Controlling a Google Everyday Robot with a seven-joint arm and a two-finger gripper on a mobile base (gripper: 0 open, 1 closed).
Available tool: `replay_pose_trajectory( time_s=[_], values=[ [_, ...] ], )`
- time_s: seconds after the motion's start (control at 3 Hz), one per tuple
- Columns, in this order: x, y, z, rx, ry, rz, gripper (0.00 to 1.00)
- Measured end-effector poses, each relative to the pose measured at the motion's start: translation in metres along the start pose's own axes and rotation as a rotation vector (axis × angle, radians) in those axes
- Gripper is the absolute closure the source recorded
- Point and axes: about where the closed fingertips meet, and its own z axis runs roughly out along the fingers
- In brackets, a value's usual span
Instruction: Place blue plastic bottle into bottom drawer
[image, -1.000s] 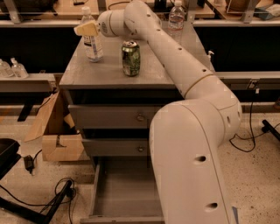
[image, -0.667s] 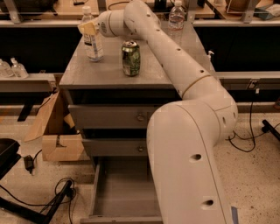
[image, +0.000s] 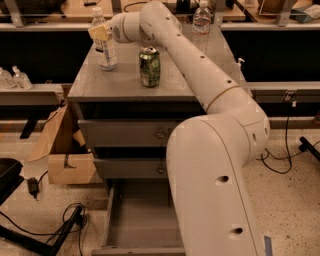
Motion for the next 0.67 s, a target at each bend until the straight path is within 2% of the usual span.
replay_pose_trajectory(
  time_s=[0.33, 0.67],
  values=[
    [0.001, 0.001, 0.001, -0.002, 0.001, 0.0, 1.0],
    [-0.01, 0.001, -0.012, 0.024, 0.015, -0.035, 1.0]
  ],
)
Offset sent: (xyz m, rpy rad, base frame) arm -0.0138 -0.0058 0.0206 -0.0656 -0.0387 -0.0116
